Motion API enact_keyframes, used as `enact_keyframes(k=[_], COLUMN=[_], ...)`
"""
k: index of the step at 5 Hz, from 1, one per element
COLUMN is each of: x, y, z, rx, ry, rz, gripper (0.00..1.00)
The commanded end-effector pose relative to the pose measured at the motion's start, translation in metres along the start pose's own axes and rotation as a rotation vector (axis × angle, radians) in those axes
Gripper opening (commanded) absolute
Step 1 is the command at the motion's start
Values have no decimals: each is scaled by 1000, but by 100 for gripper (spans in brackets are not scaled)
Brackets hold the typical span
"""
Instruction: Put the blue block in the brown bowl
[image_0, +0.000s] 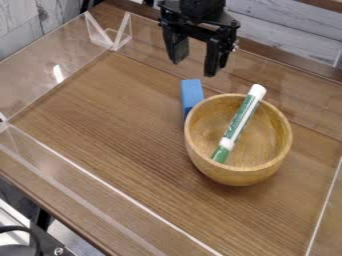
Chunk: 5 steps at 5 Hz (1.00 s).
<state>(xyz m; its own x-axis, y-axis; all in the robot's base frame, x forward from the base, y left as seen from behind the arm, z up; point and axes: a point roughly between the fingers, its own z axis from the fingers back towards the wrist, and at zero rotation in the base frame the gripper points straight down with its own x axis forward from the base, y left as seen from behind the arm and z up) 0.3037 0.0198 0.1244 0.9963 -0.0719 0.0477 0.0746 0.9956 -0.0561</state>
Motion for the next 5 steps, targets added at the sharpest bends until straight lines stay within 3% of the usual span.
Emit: enact_keyframes(k=[1,5], x=[4,3], y=[3,9], z=[17,4], rx=[11,0], ry=[-73,-69], rz=[-14,-26], gripper=[100,100])
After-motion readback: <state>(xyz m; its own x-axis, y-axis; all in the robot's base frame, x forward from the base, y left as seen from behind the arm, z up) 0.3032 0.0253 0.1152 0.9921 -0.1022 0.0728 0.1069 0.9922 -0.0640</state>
